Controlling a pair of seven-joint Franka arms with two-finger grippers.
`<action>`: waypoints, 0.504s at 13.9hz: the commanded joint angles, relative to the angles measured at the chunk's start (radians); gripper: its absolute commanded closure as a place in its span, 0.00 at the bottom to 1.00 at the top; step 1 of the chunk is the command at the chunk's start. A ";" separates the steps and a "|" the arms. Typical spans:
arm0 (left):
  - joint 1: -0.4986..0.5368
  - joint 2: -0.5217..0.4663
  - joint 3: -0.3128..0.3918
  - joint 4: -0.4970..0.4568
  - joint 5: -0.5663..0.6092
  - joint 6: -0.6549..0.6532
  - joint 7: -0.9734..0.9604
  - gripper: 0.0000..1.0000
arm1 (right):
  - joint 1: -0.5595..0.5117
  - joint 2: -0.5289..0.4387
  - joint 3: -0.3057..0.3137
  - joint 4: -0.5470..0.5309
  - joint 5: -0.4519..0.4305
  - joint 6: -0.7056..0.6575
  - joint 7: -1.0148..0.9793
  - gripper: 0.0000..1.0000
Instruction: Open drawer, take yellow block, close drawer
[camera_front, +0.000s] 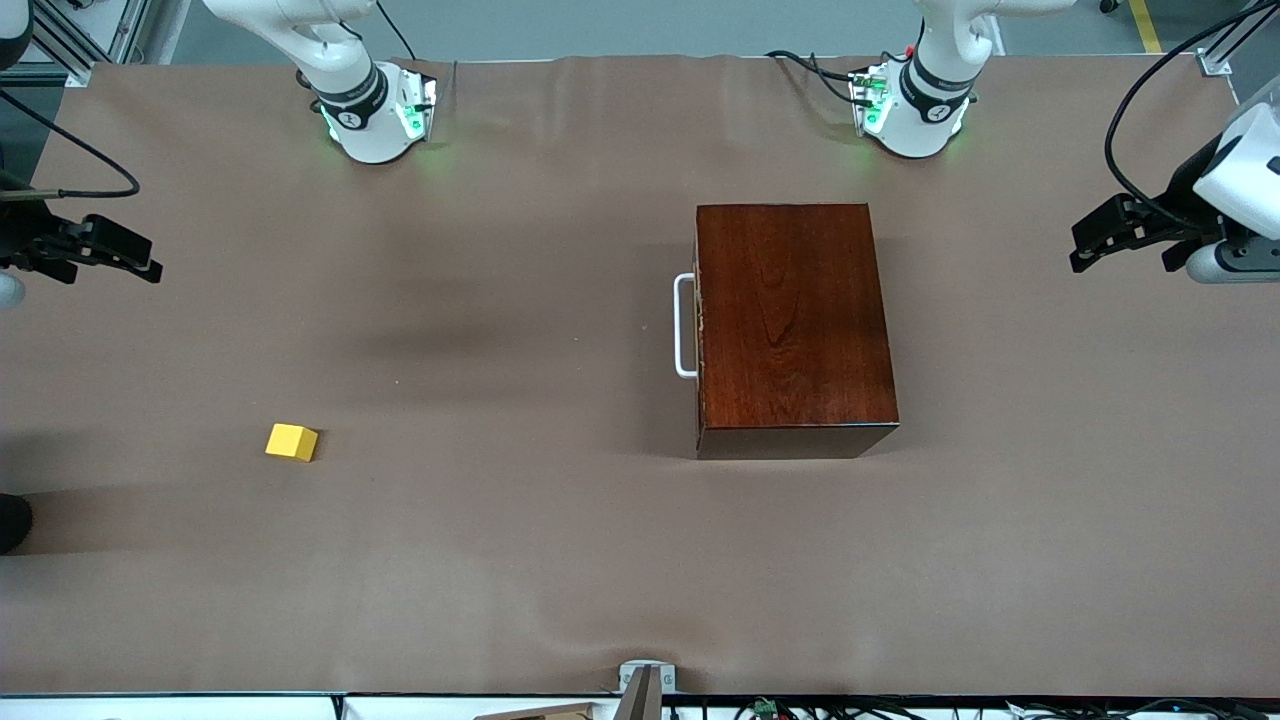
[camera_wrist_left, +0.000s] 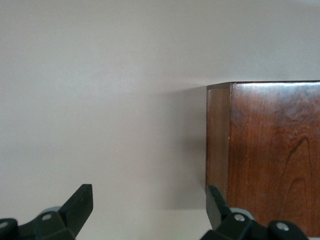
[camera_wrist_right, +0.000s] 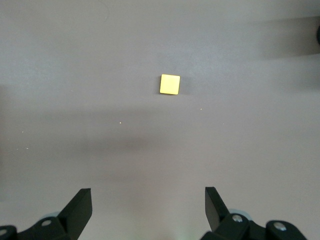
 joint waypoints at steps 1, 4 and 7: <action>0.002 -0.026 0.006 -0.026 -0.007 0.021 0.039 0.00 | -0.017 0.007 0.012 0.016 -0.001 -0.006 0.010 0.00; 0.005 -0.025 0.006 -0.029 -0.007 0.022 0.039 0.00 | -0.018 0.007 0.014 0.017 -0.001 -0.006 0.010 0.00; 0.007 -0.022 0.006 -0.027 -0.007 0.022 0.039 0.00 | -0.017 0.007 0.012 0.017 -0.001 -0.006 0.011 0.00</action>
